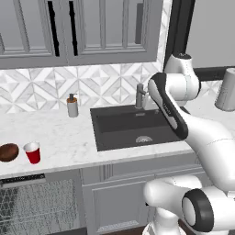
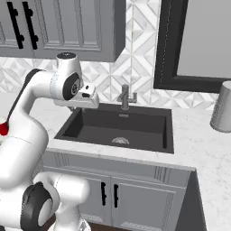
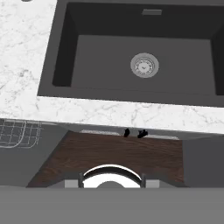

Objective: Pick up the cup and bowl from the counter, place them in the dishwasher, and close the dishwasher door.

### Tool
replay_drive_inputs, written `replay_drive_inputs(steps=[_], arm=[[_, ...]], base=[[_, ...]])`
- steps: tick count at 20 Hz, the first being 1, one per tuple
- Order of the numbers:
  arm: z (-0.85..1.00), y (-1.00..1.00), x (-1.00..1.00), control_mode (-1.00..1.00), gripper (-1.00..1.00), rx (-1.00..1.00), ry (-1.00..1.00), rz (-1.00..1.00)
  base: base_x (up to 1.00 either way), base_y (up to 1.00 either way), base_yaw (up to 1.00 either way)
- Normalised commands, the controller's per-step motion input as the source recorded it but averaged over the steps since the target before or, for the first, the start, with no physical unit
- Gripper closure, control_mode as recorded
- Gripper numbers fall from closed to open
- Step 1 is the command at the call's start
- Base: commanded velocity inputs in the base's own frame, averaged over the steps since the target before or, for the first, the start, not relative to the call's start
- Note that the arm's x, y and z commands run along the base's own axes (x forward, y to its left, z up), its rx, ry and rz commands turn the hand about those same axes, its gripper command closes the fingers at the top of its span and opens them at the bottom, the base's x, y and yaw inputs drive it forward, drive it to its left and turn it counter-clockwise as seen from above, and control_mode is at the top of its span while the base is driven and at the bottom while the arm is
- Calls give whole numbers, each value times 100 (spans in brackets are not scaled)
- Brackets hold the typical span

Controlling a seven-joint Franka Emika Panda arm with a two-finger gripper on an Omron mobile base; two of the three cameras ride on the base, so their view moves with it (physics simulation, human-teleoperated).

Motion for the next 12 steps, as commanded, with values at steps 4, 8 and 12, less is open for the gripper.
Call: replay_drive_inputs(steps=[4, 8, 12], arm=[[0, 0, -3, 100, -100, 0, 0, 0], [0, 0, 0, 100, -100, 0, 0, 0], [0, 0, 0, 100, -100, 0, 0, 0]], base=[[-10, 3, 0], [-19, 14, 29], [-13, 6, 64]])
